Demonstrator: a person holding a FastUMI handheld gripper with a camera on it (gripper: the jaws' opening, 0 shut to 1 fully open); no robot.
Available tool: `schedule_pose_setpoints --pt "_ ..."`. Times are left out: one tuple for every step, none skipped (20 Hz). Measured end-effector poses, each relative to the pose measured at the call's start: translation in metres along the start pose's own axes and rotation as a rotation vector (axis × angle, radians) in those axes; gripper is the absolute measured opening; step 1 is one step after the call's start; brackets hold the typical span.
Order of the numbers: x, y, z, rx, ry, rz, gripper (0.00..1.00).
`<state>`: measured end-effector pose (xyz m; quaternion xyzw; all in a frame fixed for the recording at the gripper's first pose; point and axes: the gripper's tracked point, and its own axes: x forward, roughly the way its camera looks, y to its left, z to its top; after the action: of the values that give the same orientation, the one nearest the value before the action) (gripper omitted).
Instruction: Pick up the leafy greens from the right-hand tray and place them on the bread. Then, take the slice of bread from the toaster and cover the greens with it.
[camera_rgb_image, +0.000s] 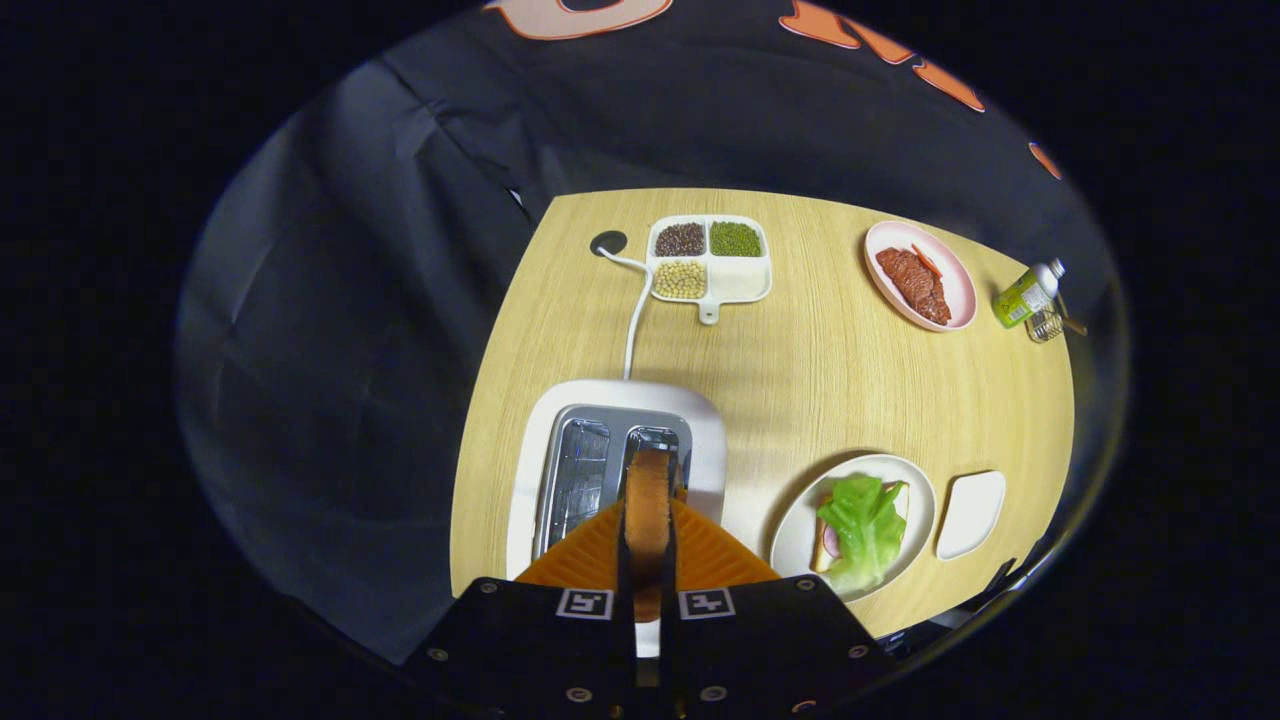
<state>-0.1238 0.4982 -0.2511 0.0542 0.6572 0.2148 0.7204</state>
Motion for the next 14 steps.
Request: schedule_pose_setpoints --pt "-0.006 -0.002 0.002 0.009 -0.017 0.015 0.10" --pt "-0.014 -0.006 0.004 0.029 -0.031 0.026 0.10" --pt "-0.020 -0.006 0.006 0.047 -0.041 0.056 0.10" --pt "-0.028 -0.007 0.007 0.072 -0.048 0.088 0.10" --pt "-0.036 -0.008 0.008 0.097 -0.054 0.119 0.10" --pt "-0.045 -0.012 0.010 0.123 -0.063 0.148 0.10" --pt "-0.053 -0.018 0.012 0.144 -0.074 0.170 0.10" --pt "-0.061 -0.024 0.015 0.163 -0.090 0.189 0.09" --pt "-0.068 -0.033 0.017 0.175 -0.109 0.198 0.10" --pt "-0.075 -0.043 0.020 0.189 -0.129 0.204 0.09" --pt "-0.082 -0.054 0.021 0.204 -0.147 0.208 0.10" --pt "-0.086 -0.066 0.022 0.217 -0.161 0.211 0.09" --pt "-0.088 -0.078 0.022 0.228 -0.170 0.209 0.10" --pt "-0.090 -0.089 0.022 0.240 -0.179 0.208 0.09"
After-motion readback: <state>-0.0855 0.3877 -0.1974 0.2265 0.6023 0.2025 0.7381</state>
